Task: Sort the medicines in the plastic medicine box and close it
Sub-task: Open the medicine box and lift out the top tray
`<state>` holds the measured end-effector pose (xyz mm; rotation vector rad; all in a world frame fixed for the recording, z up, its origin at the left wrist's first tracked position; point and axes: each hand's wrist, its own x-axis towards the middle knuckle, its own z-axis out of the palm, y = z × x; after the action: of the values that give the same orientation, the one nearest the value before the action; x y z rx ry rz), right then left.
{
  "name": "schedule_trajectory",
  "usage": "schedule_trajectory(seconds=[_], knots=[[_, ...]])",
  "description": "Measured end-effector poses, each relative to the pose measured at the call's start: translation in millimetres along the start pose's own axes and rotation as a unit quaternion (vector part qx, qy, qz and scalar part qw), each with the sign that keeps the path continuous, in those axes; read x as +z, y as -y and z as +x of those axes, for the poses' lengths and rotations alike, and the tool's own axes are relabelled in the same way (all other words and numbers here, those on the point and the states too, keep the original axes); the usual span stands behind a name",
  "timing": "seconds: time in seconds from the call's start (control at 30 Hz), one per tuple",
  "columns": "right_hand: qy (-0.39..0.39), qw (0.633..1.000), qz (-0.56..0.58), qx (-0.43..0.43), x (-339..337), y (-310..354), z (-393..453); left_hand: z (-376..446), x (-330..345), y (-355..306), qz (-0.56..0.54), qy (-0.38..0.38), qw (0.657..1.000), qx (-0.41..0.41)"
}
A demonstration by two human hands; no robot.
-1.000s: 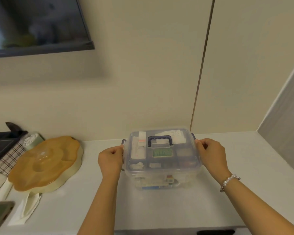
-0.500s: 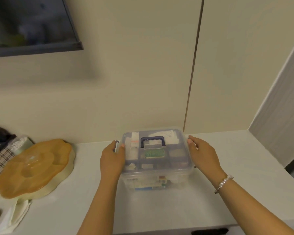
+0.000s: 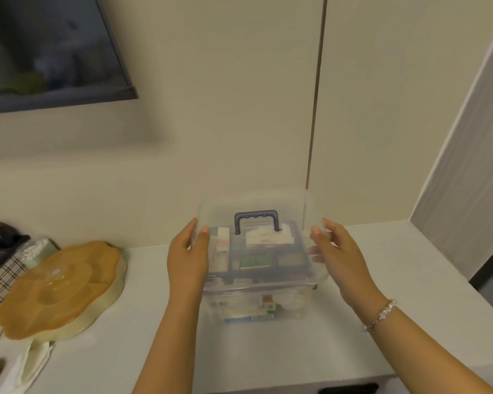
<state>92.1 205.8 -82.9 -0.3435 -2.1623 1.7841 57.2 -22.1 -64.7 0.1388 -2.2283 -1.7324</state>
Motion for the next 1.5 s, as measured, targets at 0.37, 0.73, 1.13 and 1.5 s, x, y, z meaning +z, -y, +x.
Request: schedule_trajectory(seconds=[0.37,0.73,1.13,1.5], knots=[[0.005,0.968,0.231,0.101,-72.9,22.1,-2.2,-27.1,46.3,-37.9,-0.077,0.053,0.996,0.0],[-0.045,0.984,0.149,0.083,-128.7,26.7,-20.1,-55.0,79.6,-61.5,-0.175,0.106,0.979,-0.013],[-0.082,0.922,0.36,0.117,-194.7,1.1,-8.2,-90.2,138.3,-56.7,-0.106,0.222,0.965,-0.09],[-0.199,0.941,0.056,0.267,-224.4,-49.9,20.8,-110.1,190.1,-10.6,-0.011,0.356,0.927,-0.121]])
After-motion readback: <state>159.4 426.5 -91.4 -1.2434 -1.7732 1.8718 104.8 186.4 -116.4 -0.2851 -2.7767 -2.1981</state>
